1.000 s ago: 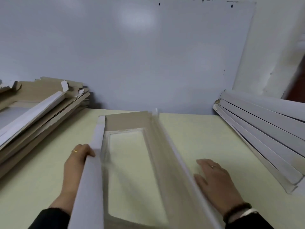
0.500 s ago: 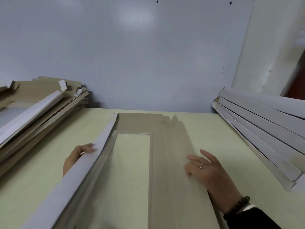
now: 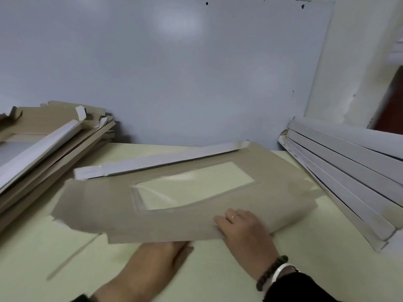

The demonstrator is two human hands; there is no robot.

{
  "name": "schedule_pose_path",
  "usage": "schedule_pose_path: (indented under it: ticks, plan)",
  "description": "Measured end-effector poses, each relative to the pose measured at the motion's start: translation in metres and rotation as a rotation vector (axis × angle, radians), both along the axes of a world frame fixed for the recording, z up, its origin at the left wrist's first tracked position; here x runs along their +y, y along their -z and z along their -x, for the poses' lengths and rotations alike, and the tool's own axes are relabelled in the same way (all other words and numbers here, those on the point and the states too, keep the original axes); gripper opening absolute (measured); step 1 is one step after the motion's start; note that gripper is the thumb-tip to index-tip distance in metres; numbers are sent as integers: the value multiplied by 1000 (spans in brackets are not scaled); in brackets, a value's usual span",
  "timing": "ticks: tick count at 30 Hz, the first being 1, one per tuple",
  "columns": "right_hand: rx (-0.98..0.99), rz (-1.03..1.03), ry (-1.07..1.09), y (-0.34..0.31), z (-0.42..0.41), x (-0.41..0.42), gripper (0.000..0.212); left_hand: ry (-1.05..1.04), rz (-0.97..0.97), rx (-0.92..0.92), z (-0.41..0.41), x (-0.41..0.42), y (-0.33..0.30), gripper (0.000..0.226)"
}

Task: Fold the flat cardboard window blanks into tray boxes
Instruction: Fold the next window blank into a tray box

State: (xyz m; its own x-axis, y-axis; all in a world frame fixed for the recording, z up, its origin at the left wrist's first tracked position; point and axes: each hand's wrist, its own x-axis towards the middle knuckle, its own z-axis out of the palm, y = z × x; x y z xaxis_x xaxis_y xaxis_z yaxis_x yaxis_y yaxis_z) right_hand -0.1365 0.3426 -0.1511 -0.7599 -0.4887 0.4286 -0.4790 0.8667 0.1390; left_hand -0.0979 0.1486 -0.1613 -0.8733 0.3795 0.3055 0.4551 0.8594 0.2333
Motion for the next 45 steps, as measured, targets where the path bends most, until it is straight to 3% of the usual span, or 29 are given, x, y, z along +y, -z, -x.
schedule_pose_path:
  ticks: [2,4,6,8,10,15,21,28,33,34,36,37,41,45]
  plan:
    - [-65,72,-28,-1,-2,-12,32,161,-39,65,-3,8,-5,19]
    - [-96,99,-58,2,-2,-23,32,256,-10,208,-8,16,-9,17]
    - [-128,145,-115,8,0,-31,22,228,-12,333,-6,17,-12,13]
    - [-164,105,-121,13,4,-36,14,101,34,346,-4,16,-14,21]
    - [-192,45,-162,14,1,-37,24,32,76,289,-1,11,-10,36]
    - [-262,52,-88,9,-7,-26,41,-254,276,-160,3,-7,-10,74]
    - [-394,42,44,5,0,21,54,-286,261,-294,6,-48,0,111]
    - [-468,21,184,10,3,102,61,-312,147,-312,2,-102,-1,117]
    - [-505,179,188,4,-1,137,56,-296,-162,-296,-2,-127,-6,110]
    - [-514,241,180,2,-2,140,52,-288,-253,-290,-5,-129,-8,97]
    - [-483,403,178,-1,-6,144,36,-258,-340,-183,-8,-132,-9,31]
    - [-439,470,178,-2,-8,144,27,-264,-341,-129,-6,-134,-8,10]
    - [-317,638,210,-6,-12,138,29,-308,-312,-21,-6,-135,-12,15]
    - [-224,647,260,-5,-10,133,26,-441,-241,73,-7,-132,-12,20]
